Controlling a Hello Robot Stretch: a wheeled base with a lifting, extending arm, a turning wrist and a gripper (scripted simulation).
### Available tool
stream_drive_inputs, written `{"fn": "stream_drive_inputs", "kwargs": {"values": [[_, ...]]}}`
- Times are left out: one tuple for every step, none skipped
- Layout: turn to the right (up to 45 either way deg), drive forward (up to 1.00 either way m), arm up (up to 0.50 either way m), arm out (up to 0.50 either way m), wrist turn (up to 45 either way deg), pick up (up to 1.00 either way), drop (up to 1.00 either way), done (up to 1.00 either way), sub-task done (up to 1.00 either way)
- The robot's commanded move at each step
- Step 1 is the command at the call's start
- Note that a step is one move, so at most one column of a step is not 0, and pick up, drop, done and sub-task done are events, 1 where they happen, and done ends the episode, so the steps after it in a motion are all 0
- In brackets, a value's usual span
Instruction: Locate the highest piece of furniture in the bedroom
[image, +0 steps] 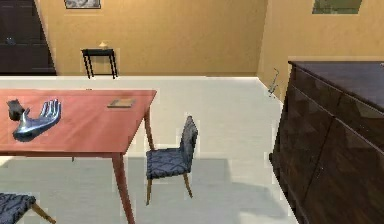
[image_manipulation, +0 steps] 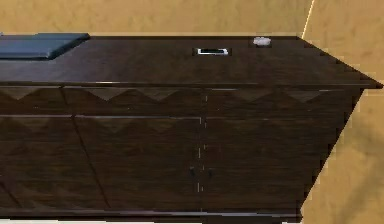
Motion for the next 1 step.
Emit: {"fn": "stream_drive_inputs", "kwargs": {"values": [[-45.0, 0.00, 0.00, 0.00, 0.0, 0.00, 0.00, 0.00, 0.00]]}}
